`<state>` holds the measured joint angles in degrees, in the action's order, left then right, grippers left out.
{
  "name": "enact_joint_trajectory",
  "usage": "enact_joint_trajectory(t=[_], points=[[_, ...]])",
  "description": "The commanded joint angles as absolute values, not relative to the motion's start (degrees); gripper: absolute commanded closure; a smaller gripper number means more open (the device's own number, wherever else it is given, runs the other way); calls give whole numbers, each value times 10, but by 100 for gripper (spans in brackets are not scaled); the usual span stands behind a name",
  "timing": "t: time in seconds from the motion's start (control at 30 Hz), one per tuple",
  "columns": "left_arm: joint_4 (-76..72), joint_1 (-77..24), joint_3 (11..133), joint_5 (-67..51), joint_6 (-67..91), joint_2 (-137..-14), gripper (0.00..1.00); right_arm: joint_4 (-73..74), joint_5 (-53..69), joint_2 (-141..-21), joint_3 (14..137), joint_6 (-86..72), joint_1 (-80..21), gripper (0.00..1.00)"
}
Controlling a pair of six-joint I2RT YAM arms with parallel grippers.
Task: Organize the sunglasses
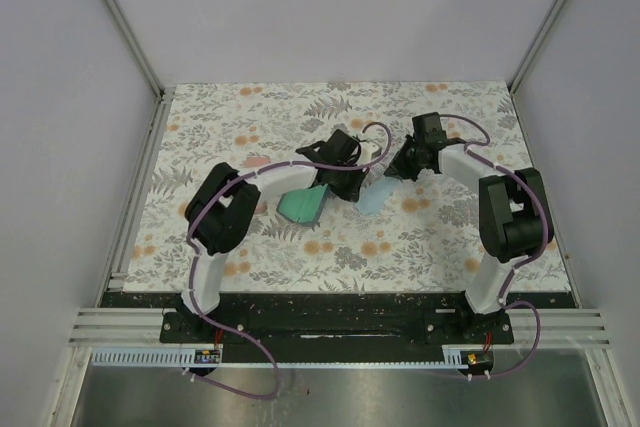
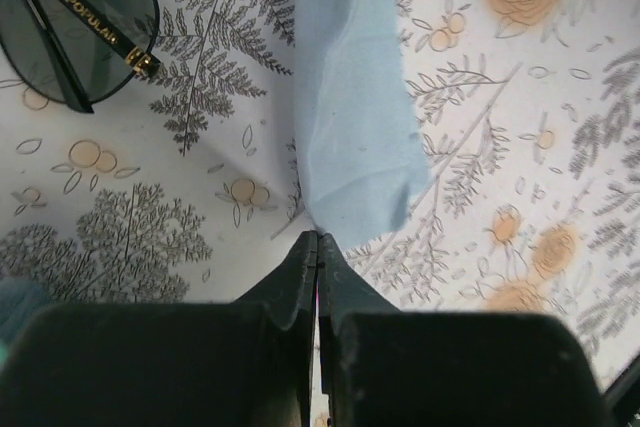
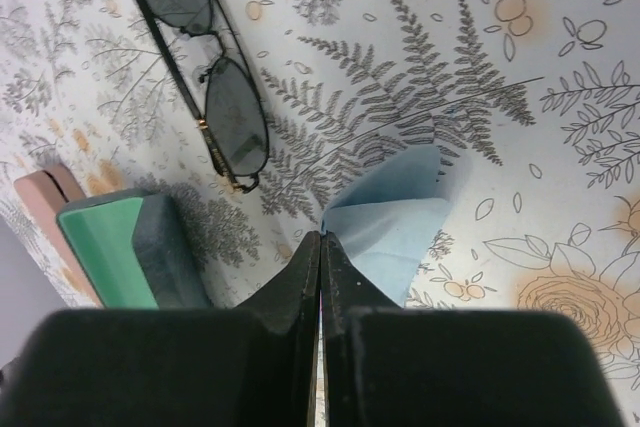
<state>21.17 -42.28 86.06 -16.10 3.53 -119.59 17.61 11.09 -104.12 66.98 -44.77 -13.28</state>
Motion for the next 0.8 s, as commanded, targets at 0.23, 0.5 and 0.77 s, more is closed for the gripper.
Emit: enact_joint_trajectory(t=[0.23, 0.5, 0.77], points=[[214, -418, 809, -139, 60, -1041, 100, 222, 204, -973, 742, -410, -134, 100], [250, -402, 761, -91, 76, -953, 100, 254, 228, -976, 812, -397, -164, 100], [284, -377, 717, -10, 108, -880, 100, 282, 236, -1028, 895, -386, -221, 100]])
